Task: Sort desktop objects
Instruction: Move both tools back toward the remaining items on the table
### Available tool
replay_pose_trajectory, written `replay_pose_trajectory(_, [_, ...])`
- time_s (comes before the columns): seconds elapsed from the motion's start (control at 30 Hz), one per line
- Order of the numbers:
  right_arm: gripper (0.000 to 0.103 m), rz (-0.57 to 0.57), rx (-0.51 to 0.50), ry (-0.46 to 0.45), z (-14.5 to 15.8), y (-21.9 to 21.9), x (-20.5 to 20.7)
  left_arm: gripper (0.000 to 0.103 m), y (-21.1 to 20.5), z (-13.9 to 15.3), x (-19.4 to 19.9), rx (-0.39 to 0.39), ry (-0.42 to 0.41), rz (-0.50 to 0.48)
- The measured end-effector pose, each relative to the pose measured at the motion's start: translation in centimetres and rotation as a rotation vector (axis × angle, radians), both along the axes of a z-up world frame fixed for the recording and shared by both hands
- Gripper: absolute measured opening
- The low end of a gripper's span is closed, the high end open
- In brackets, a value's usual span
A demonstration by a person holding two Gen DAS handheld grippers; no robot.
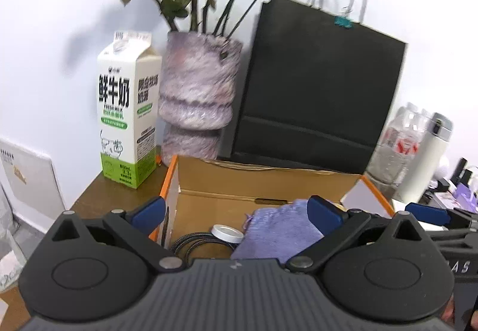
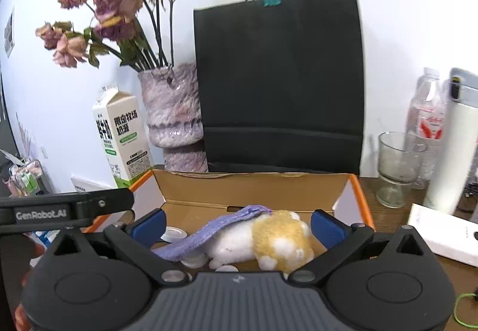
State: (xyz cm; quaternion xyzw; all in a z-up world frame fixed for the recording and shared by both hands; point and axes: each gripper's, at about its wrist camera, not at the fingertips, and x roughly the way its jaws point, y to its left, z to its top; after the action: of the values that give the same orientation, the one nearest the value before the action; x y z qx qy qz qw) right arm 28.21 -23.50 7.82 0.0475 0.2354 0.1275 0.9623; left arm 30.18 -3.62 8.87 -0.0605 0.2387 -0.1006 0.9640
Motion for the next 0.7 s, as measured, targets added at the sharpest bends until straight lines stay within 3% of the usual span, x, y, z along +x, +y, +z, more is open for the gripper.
replay_pose_trajectory(0.4, [0.103, 0.01, -0.074, 0.004, -0.8, -2.8, -8.1, 0.103, 2.0, -0.2, -7.4, 0.07, -0.027, -0.027])
replay_pose_trajectory(0.7, [0.103, -0.01, -0.164, 0.075, -3.8, -3.6, -12.7, 0.103, 3.6, -2.5, -11.2, 0.13, 0.041, -0.037])
